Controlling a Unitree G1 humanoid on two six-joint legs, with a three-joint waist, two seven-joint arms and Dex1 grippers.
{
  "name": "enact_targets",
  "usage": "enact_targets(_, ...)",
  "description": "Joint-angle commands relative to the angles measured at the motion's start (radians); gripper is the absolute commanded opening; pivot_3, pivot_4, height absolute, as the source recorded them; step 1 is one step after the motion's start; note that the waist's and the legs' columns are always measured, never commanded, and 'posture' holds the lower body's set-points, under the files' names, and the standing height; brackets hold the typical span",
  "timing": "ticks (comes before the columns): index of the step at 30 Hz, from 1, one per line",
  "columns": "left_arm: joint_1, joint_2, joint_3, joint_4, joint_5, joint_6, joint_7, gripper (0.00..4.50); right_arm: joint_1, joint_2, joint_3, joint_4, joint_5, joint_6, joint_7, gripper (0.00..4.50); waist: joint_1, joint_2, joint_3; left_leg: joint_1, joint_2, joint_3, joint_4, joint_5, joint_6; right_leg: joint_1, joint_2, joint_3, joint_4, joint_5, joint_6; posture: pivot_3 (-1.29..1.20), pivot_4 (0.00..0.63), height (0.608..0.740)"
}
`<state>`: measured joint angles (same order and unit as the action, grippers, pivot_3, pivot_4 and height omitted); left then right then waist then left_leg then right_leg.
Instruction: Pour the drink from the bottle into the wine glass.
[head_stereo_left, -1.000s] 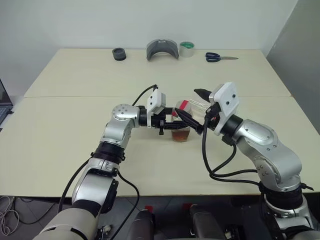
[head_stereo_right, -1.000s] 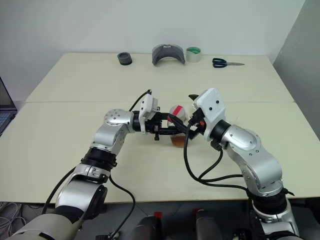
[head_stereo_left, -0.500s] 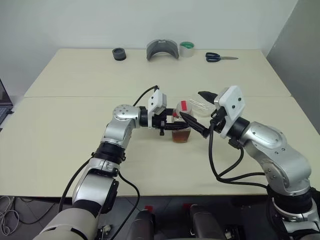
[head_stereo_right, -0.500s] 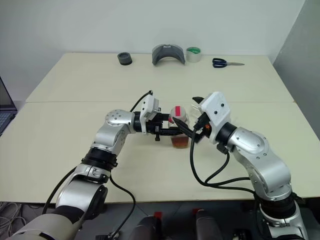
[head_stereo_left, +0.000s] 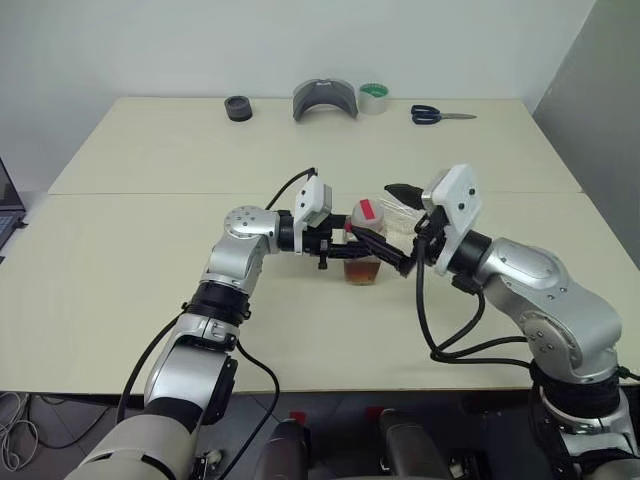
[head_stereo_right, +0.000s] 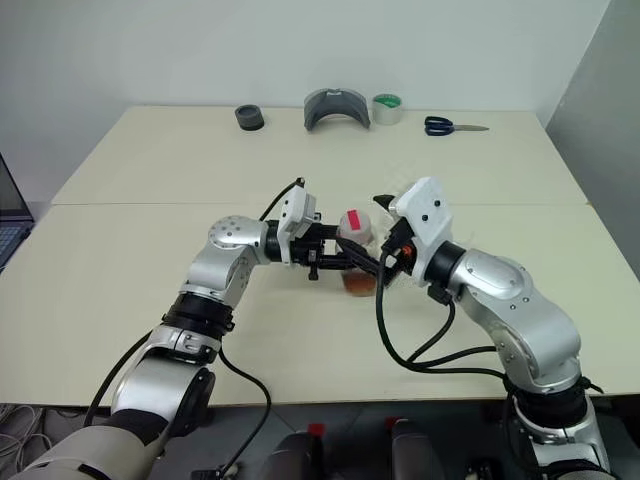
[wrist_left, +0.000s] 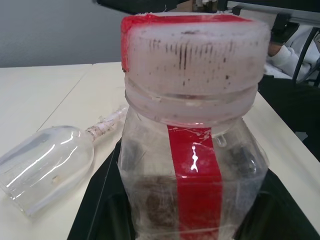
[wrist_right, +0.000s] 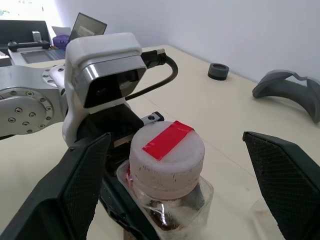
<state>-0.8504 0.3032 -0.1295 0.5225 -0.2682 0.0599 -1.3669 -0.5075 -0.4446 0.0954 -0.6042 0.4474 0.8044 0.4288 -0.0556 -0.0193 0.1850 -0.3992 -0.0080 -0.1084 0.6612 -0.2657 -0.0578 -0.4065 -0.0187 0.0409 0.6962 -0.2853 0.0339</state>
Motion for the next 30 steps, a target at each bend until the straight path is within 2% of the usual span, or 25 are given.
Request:
enact_targets(1, -0.029, 0.001, 0.015, -0.029, -0.024, -0.001, -0.01, 1.79, -0.035, 0.014, 0.008, 0.014, -0.04, -0.048, -0.017, 4.5, 0.0, 0.0, 0.0, 0.0, 0.0, 0.0, 0.0, 0.0, 0.0, 0.0, 0.0, 0.0, 0.0, 0.0, 0.0, 0.0, 0.15, 0.74)
enact_targets(13, -0.024, 0.006, 0.011, -0.038, -0.021, 0.002, -0.013, 1.79, -0.008, -0.012, -0.038, 0.007, -0.056, -0.039, -0.018, 4.5, 0.001, 0.0, 0.0, 0.0, 0.0, 0.0, 0.0, 0.0, 0.0, 0.0, 0.0, 0.0, 0.0, 0.0, 0.0, 0.0, 0.15, 0.74)
enact_targets(30, -0.018, 0.004, 0.009, -0.034, -0.021, -0.003, -0.014, 1.79, 0.016, -0.059, -0.081, -0.049, 0.001, 0.003, -0.014, 4.5, 0.001, 0.0, 0.0, 0.0, 0.0, 0.0, 0.0, 0.0, 0.0, 0.0, 0.0, 0.0, 0.0, 0.0, 0.0, 0.0, 0.15, 0.74)
